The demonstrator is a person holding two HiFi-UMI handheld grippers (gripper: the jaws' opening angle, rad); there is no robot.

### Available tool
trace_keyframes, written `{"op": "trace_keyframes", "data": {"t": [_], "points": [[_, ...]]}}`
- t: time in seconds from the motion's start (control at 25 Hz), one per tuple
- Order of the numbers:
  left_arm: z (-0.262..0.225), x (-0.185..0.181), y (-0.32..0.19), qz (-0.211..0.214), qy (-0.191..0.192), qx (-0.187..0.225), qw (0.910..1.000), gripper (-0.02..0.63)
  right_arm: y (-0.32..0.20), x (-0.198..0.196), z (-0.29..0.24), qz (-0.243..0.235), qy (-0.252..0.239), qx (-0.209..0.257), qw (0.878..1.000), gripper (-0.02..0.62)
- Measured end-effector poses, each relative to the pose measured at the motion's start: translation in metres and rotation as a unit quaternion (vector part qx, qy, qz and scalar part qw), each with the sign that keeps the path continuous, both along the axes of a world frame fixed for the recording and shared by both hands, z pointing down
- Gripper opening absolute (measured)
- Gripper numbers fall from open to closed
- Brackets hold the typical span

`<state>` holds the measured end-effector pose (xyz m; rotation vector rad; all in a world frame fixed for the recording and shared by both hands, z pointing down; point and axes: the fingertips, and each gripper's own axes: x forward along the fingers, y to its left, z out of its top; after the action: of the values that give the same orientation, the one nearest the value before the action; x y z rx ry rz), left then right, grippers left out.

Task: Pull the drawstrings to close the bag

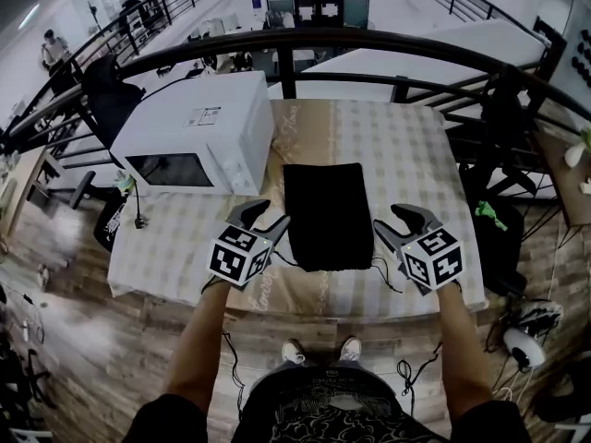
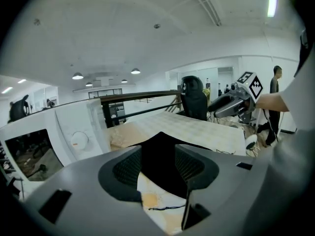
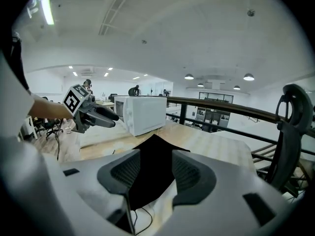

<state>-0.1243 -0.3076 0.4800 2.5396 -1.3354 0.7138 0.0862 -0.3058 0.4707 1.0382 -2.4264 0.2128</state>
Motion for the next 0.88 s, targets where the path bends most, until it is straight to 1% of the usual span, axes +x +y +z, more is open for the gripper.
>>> {"op": "trace_keyframes", "data": {"t": [0.12,0.24,0.48,0.72,0.88], "points": [[0.02,-0.001,0.009,0.029,-0.015,-0.023,0.9992,0.209,0.009,0.002,0.02,-0.009,0.008,-0.024,1.0,0.207],[0.039,-0.003,0.015,0.053,-0.04,-0.043,0.9969,0.209,0.017,0.002,0.037,-0.019,0.02,-0.044,0.999,0.213],[0.072,-0.002,0.024,0.104,-0.089,-0.074,0.9877,0.209,0.027,-0.001,0.066,-0.029,0.03,-0.078,0.996,0.229],[0.106,-0.004,0.037,0.156,-0.135,-0.106,0.9726,0.213,0.038,0.001,0.096,-0.033,0.041,-0.114,0.992,0.23],[0.129,-0.007,0.044,0.193,-0.174,-0.128,0.9571,0.215,0.046,0.002,0.112,-0.033,0.042,-0.137,0.989,0.232]]}}
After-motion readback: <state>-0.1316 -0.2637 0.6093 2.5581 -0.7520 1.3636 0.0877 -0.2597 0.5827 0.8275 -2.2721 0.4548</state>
